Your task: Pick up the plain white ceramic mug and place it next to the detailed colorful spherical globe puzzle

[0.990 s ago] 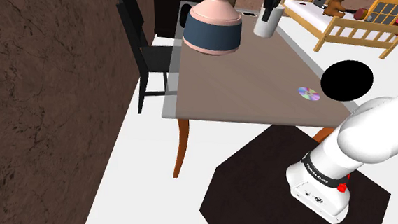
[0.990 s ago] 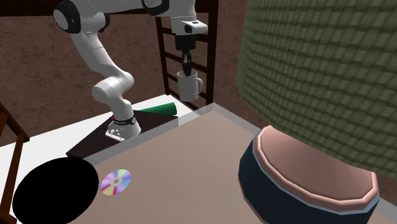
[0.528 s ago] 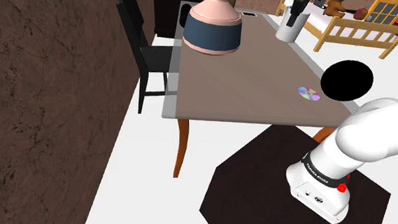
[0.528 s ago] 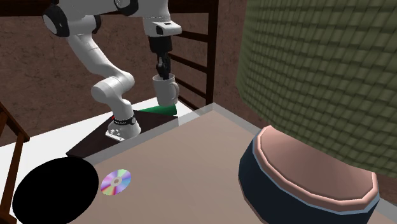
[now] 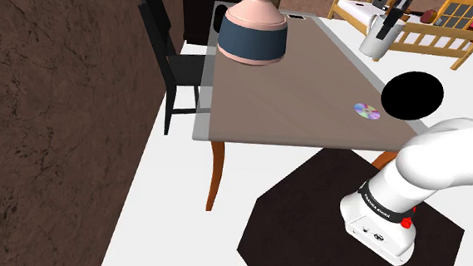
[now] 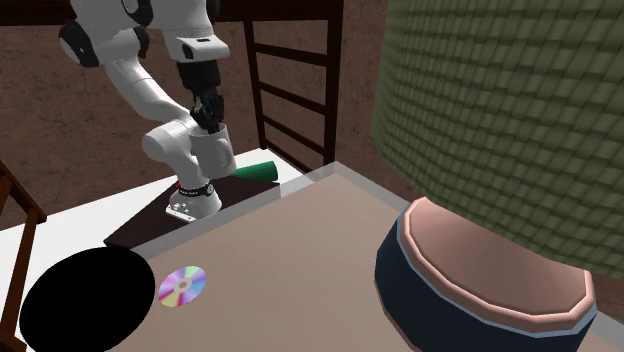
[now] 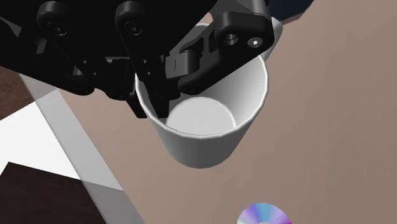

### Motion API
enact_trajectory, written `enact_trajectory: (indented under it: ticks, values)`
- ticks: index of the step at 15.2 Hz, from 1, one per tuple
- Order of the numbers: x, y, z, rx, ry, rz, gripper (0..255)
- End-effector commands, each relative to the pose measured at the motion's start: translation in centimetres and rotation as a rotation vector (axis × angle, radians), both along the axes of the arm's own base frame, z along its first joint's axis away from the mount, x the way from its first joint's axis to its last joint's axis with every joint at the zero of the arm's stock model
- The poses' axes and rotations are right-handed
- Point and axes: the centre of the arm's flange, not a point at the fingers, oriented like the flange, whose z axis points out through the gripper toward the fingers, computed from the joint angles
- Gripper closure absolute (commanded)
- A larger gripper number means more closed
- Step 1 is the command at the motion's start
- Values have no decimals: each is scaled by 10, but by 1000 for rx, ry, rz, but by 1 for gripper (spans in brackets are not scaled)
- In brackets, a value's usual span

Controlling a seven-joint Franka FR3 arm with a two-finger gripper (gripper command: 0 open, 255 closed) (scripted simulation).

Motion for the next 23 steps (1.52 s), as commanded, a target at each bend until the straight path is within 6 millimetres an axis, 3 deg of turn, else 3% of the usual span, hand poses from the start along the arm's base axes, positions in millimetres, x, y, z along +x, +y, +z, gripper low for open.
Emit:
enact_trajectory:
  ticks: [1,11,23]
  values:
    - [-20,-17,2,0,1,1,255]
    - [-123,-101,2,0,1,1,255]
    - [-123,-101,-61,0,1,1,255]
